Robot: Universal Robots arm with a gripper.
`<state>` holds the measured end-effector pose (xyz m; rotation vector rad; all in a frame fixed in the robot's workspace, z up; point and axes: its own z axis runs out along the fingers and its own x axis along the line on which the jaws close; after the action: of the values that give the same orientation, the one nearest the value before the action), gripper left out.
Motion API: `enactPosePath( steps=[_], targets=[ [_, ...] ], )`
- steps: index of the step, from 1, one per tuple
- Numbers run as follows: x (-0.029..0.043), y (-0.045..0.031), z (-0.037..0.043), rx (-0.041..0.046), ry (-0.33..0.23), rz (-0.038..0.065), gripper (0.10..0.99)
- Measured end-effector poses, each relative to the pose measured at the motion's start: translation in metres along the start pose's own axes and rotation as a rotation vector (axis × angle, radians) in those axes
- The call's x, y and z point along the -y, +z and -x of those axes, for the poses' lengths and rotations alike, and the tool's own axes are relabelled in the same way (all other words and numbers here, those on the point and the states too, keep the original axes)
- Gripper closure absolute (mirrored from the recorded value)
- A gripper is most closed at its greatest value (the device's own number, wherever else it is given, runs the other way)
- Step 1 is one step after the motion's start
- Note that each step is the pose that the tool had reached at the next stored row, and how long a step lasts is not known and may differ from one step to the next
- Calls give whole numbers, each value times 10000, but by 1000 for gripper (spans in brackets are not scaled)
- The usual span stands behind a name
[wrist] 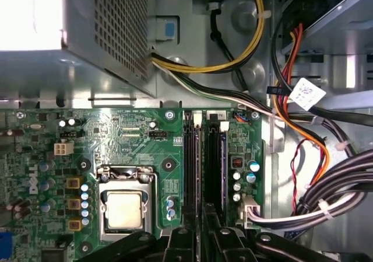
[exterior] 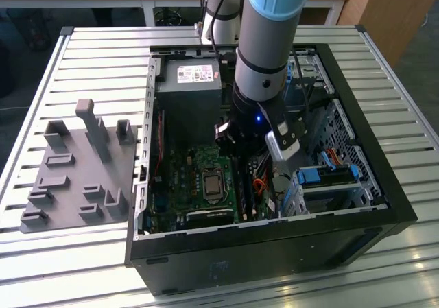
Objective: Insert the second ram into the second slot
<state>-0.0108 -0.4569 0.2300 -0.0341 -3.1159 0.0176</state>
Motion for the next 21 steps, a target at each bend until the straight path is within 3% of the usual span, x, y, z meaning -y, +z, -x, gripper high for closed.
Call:
enactPosePath(
  steps=[2, 3, 5, 21],
  targets=[
    [0, 0, 0, 1, -1, 2, 890],
    [0, 0, -1, 1, 1, 2, 957],
    [-1, 6, 0, 1, 4, 0, 980],
    [-2, 153, 7, -2, 7, -11, 980]
  ],
)
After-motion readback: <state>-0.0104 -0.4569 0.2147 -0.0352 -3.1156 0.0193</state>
